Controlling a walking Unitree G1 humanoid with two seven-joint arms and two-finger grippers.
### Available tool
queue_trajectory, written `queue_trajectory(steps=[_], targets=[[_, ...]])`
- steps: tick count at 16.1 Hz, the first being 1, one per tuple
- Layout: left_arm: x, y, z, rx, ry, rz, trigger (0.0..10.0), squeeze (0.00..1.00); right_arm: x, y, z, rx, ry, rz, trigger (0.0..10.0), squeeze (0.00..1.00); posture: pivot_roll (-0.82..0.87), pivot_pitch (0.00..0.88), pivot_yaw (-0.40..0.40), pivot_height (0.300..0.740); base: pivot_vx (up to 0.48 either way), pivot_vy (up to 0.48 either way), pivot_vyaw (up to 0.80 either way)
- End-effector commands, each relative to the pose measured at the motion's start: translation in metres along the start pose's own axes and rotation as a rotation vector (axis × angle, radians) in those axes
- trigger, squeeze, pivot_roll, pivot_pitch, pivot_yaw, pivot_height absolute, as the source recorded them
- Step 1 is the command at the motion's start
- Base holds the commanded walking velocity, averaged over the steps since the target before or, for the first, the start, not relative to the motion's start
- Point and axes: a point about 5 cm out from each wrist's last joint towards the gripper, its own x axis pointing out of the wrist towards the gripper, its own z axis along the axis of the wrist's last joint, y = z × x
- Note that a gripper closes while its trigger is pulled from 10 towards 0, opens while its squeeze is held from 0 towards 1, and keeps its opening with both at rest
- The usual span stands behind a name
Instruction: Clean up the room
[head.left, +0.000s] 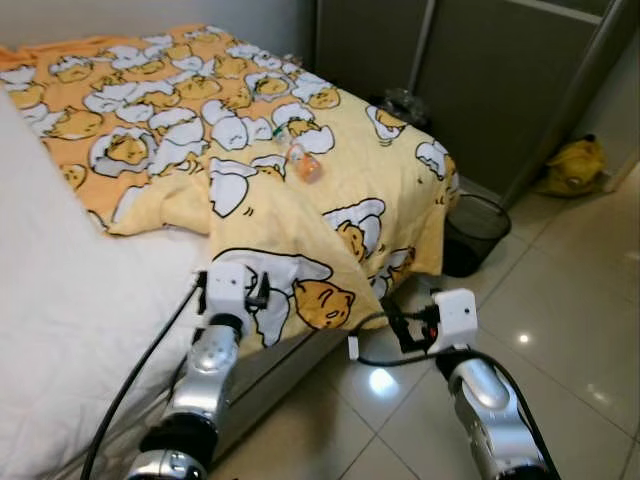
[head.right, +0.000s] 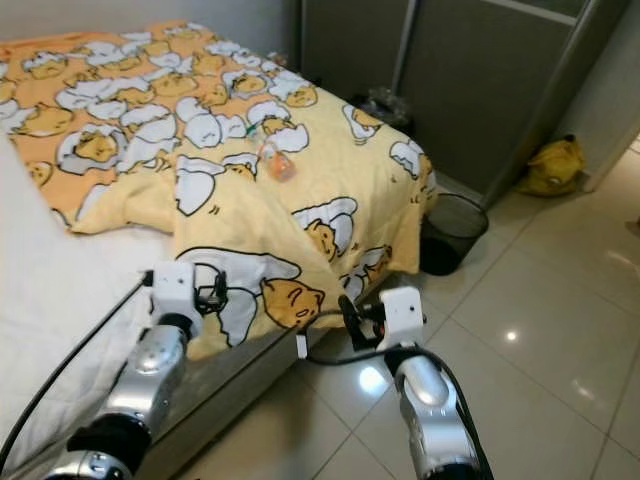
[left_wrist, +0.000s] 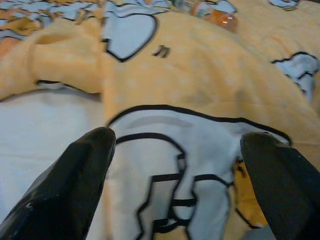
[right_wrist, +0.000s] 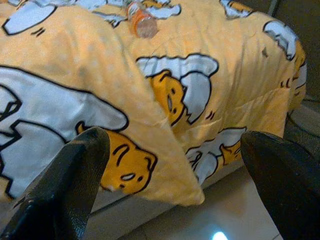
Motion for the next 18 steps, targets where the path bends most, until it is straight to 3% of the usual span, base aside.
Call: queue_trajectory(steps=[1,2,3,4,5,6,7,8,11,16,17,18], targets=[[0.005,0.003,0.003,-0.003,0.009,0.022,10.0,0.0,0.0,0.002,0.006,-0.008,-0.023,0.01,10.0,0.99,-0.04,0.0,-0.019,0.732,0.0,0.0,0.0],[0.005,0.003,0.004,-0.008,-0.002,0.016,10.0,0.0,-0.001,0.002,0.005,-0.013,-0.024,0.009,10.0,0.99,-0.04,0.0,-0.017,0.732,0.0,0.0,0.0],[0.003,0.001,0.006,-0.012,-0.021,0.0,10.0,0.5,-0.002,0.001,0.006,-0.022,-0.029,0.0,10.0,0.99,-0.04,0.0,-0.017,0.732,0.0,0.0,0.0],[-0.009,-0.008,0.013,-0.001,-0.102,-0.043,10.0,1.0,-0.002,-0.004,0.013,-0.118,-0.053,-0.053,10.0,0.0,-0.04,0.0,-0.009,0.732,0.0,0.0,0.0],[-0.022,-0.013,0.035,-0.067,-0.221,-0.023,10.0,1.0,0.0,-0.004,0.031,-0.172,-0.124,-0.061,10.0,0.0,-0.02,0.0,-0.009,0.732,0.0,0.0,0.0],[-0.025,-0.013,0.041,-0.097,-0.25,-0.004,10.0,1.0,0.001,-0.003,0.038,-0.162,-0.152,-0.057,10.0,0.0,-0.02,0.0,-0.009,0.732,0.0,0.0,0.0],[-0.027,-0.009,0.049,-0.148,-0.283,0.042,10.0,1.0,0.002,-0.003,0.049,-0.102,-0.199,-0.053,10.0,0.19,-0.02,0.0,-0.012,0.732,0.0,0.0,0.0],[-0.025,-0.004,0.057,-0.129,-0.319,0.052,10.0,1.0,0.0,-0.006,0.067,-0.026,-0.3,-0.068,10.0,1.0,-0.01,0.0,-0.018,0.732,0.0,0.0,0.0],[-0.025,-0.004,0.059,-0.107,-0.326,0.026,10.0,1.0,0.001,-0.003,0.063,-0.046,-0.278,-0.059,10.0,1.0,0.0,0.0,-0.025,0.732,0.0,-0.418,0.0],[-0.024,0.005,0.043,-0.131,-0.21,0.083,10.0,1.0,0.003,0.005,0.051,-0.044,-0.203,-0.007,10.0,1.0,0.01,0.0,-0.028,0.732,0.0,-0.458,0.0],[-0.022,0.005,0.044,-0.084,-0.219,0.074,10.0,1.0,0.005,0.008,0.05,-0.087,-0.187,0.01,10.0,1.0,0.01,0.0,-0.03,0.732,0.259,-0.401,0.0],[-0.019,0.005,0.047,-0.029,-0.226,0.083,10.0,0.73,0.006,0.008,0.049,-0.098,-0.178,0.017,10.0,0.0,0.02,0.0,-0.028,0.732,0.0,0.0,0.74]])
